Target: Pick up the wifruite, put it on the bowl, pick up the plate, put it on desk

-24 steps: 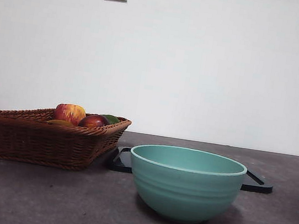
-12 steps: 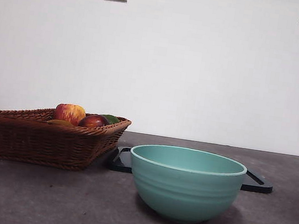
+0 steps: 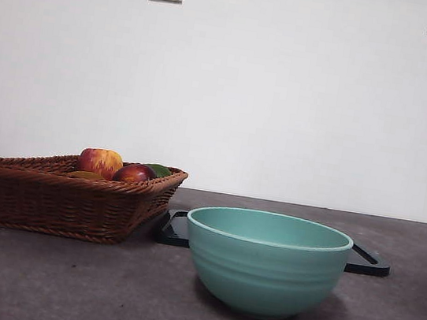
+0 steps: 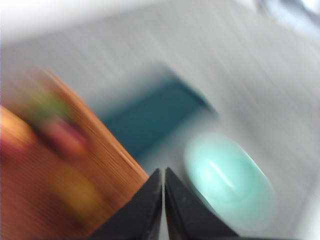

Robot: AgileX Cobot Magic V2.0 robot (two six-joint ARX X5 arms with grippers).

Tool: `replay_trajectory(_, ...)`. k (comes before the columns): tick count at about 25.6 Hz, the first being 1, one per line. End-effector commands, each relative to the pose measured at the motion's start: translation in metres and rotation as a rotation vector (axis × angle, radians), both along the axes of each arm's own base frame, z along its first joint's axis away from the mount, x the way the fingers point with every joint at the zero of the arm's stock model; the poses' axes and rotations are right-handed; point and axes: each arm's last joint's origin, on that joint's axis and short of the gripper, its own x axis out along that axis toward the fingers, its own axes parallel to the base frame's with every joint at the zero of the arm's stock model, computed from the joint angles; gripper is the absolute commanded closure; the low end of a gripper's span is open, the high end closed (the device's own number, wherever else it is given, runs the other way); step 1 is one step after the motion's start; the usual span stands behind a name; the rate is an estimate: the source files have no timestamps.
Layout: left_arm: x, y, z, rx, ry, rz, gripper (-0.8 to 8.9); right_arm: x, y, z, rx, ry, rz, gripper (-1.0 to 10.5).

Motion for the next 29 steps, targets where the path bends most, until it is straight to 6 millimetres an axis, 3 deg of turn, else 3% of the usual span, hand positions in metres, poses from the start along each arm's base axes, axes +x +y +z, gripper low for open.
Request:
replay_trajectory(1,-0.011,0.018,0.023,-0.032,-0.218,0.123,8.06,0.001,0.001,0.005,0.007,-0.022,0.012,9.4)
replay_trajectory(3,-0.025,0.034,0.032,-0.054,-0.361,0.26,8.06,0.001,0.001,0.005,0.007,-0.022,0.012,9.4)
replay_trajectory(6,-0.046,0.05,0.026,-0.048,-0.477,0.462,8.06,0.001,0.001,0.005,0.007,-0.022,0.012,9.4)
replay_trajectory(10,-0.057,0.058,-0.003,-0.033,-0.52,0.62,8.06,0.001,0.001,0.005,0.007,-0.022,0.012,9.4)
replay_trajectory(13,-0.059,0.06,-0.029,-0.032,-0.516,0.645,8.06,0.001,0.001,0.005,0.007,-0.022,0.012,9.4)
replay_trajectory(23,-0.051,0.062,-0.118,0.003,-0.438,0.706,8.06,0.001,0.001,0.005,0.007,-0.022,0.012,9.4)
replay_trajectory(29,-0.049,0.065,-0.158,0.043,-0.382,0.782,8.06,0.001,0.001,0.005,0.007,-0.022,0.012,9.4)
